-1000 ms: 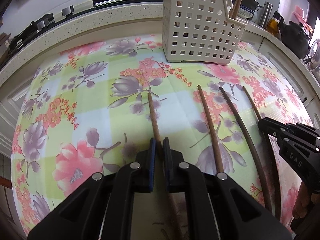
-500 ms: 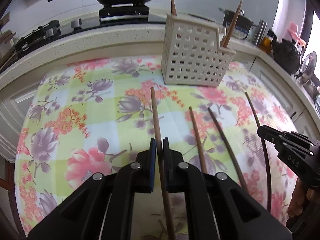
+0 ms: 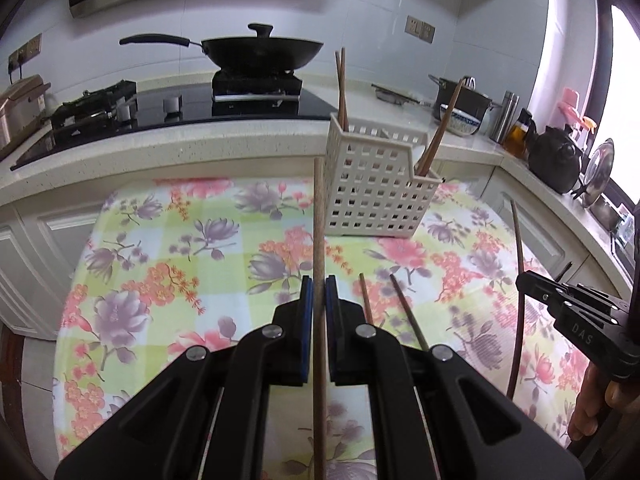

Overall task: Organize utensils
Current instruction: 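Lift the held chopsticks and carry them over the basket with both tools, then lower the chopsticks into the basket and open both tools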

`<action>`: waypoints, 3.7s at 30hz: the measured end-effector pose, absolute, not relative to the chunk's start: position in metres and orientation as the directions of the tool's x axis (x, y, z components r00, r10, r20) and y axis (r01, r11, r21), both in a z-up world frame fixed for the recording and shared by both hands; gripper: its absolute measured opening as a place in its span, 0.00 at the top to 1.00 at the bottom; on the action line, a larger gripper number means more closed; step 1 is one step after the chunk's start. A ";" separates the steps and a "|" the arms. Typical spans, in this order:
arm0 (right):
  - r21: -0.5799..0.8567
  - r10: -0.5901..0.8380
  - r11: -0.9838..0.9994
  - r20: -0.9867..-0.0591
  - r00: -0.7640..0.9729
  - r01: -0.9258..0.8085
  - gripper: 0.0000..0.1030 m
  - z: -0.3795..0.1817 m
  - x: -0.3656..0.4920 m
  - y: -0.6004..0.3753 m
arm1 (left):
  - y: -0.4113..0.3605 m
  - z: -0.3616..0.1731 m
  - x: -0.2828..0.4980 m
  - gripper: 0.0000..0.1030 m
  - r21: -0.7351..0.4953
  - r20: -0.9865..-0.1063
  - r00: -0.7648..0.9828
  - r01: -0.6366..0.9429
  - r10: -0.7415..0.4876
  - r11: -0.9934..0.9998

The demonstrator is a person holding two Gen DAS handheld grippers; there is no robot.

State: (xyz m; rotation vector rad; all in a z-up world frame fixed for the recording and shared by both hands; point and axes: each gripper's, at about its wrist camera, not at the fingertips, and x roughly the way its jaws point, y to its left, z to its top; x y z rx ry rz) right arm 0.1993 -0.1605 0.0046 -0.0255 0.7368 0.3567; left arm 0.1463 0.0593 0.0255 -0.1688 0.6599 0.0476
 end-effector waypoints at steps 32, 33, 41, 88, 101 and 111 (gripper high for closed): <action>0.106 0.339 0.934 -0.568 0.750 -0.342 0.91 0.056 0.194 -0.173 | 0.048 0.074 0.157 0.94 -0.153 -0.541 0.840 -0.035 -0.054 0.988; 0.106 0.340 0.933 -0.566 0.751 -0.343 0.91 0.057 0.195 -0.172 | 0.049 0.076 0.158 0.94 -0.153 -0.538 0.841 -0.034 -0.055 0.988; 0.109 0.369 0.921 -0.551 0.749 -0.374 0.91 0.079 0.218 -0.166 | 0.055 0.108 0.180 0.94 -0.147 -0.510 0.857 -0.001 -0.075 0.989; 0.231 0.378 0.921 -0.719 0.583 -0.313 0.72 -0.002 0.350 -0.116 | 0.069 0.163 0.281 0.94 -0.157 -0.454 0.883 0.053 -0.120 0.986; 0.204 0.387 0.915 -0.682 0.620 -0.347 0.92 0.017 0.346 -0.118 | 0.063 0.164 0.287 0.94 -0.146 -0.460 0.879 0.065 -0.126 0.987; 0.148 0.410 0.906 -0.535 0.739 -0.396 0.92 0.109 0.336 -0.121 | 0.052 0.172 0.301 0.94 -0.116 -0.467 0.876 0.077 -0.123 0.990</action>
